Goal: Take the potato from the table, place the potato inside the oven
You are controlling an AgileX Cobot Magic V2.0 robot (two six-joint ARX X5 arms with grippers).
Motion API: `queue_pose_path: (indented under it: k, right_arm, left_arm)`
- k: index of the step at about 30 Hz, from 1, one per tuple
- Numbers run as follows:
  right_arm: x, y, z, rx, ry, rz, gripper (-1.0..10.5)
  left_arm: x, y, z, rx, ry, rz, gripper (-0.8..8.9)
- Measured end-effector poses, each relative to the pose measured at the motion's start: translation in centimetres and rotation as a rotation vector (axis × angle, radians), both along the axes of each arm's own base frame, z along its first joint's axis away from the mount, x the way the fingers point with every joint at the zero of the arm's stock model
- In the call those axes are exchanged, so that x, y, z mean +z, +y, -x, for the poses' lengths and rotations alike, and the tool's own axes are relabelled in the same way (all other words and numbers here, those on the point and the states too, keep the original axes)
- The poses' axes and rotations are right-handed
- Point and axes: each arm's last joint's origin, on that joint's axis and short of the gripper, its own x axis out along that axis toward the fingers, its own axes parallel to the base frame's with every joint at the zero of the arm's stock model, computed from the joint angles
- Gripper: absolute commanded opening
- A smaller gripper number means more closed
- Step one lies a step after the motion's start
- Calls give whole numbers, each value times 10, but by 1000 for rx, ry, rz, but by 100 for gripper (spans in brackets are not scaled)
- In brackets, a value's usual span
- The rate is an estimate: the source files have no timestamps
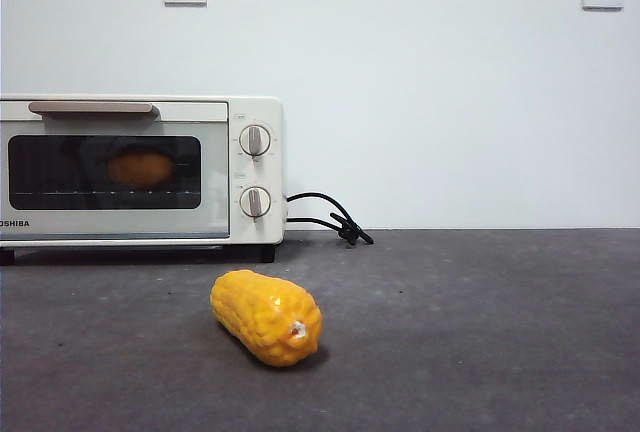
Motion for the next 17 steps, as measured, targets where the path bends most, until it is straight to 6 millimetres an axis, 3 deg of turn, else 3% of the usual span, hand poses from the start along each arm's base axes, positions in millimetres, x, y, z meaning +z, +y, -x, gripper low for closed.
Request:
queue_pose_path:
  k: [5, 8, 11, 17]
  right_arm:
    - [-10, -14, -1, -160, -14, 24, 6]
    - [-32, -16, -5, -286, -15, 46, 6]
    - [-58, -12, -15, -379, -86, -42, 6]
    - [-112, -3, -38, -228, -278, -309, 6]
  left_arm:
    - [-1, 0, -1, 0, 11, 0, -4]
    - [-1, 0, -1, 0, 14, 0, -3]
    - [-1, 0, -1, 0, 17, 0, -3]
    - [-1, 0, -1, 0, 17, 0, -3]
